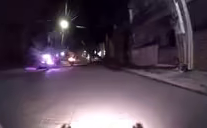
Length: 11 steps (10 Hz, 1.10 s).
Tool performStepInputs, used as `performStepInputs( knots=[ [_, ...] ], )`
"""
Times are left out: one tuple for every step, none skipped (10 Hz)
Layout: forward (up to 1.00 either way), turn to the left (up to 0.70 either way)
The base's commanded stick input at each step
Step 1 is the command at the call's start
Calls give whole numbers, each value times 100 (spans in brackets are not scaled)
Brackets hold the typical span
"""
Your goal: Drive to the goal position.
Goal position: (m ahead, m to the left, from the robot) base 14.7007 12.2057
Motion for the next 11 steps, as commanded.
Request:
performStepInputs(
  knots=[
    [60, -15],
    [60, -15],
    [60, -14],
    [60, -4],
    [60, 0],
    [60, 0],
    [60, 0],
    [60, 0],
    [60, 0],
    [60, 0],
    [60, 0]
  ],
)
